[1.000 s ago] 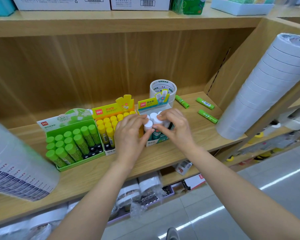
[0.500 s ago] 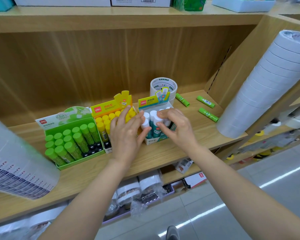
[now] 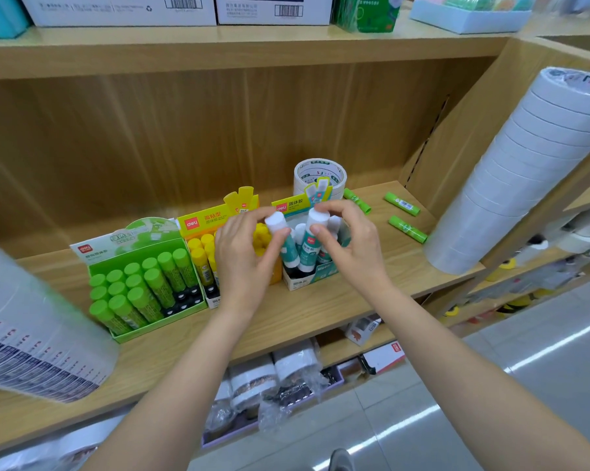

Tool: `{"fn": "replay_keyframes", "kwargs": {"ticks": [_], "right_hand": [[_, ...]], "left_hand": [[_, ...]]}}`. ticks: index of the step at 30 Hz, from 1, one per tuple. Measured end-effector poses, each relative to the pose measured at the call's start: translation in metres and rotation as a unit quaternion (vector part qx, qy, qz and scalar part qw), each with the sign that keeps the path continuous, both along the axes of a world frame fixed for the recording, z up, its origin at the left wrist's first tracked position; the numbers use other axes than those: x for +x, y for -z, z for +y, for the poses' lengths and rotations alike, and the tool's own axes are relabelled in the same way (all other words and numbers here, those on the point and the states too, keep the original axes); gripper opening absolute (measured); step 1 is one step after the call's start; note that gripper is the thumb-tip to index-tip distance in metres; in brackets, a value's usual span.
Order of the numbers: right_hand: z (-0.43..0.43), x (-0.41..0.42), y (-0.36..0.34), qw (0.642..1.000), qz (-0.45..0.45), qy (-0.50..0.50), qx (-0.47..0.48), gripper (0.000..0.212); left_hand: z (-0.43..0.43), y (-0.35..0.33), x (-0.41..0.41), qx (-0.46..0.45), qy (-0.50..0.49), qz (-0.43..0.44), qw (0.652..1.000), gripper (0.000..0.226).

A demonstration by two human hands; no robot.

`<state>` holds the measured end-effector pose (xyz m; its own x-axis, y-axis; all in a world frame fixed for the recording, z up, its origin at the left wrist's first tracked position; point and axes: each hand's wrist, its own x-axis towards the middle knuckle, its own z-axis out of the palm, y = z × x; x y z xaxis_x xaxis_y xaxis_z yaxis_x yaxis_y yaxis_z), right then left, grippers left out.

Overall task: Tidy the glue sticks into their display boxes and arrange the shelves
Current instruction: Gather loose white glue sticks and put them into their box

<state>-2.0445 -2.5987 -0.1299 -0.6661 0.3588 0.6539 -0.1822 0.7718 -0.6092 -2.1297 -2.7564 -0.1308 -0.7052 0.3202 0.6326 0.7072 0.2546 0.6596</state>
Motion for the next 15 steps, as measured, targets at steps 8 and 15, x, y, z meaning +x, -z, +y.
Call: {"fn": "replay_keyframes", "kwargs": {"ticks": [8, 15], "right_hand": [[0.002, 0.005, 0.018, 0.998, -0.013, 0.006, 0.059, 0.024], [-0.008, 0.0, 0.015, 0.999, -0.025, 0.004, 0.043, 0.025]], "left_hand": [[-0.012, 0.011, 0.003, -0.009, 0.009, -0.015, 1.0, 0.028], [-0.014, 0.024, 0.004, -0.038, 0.018, -0.03, 0.999, 0.032]]}}
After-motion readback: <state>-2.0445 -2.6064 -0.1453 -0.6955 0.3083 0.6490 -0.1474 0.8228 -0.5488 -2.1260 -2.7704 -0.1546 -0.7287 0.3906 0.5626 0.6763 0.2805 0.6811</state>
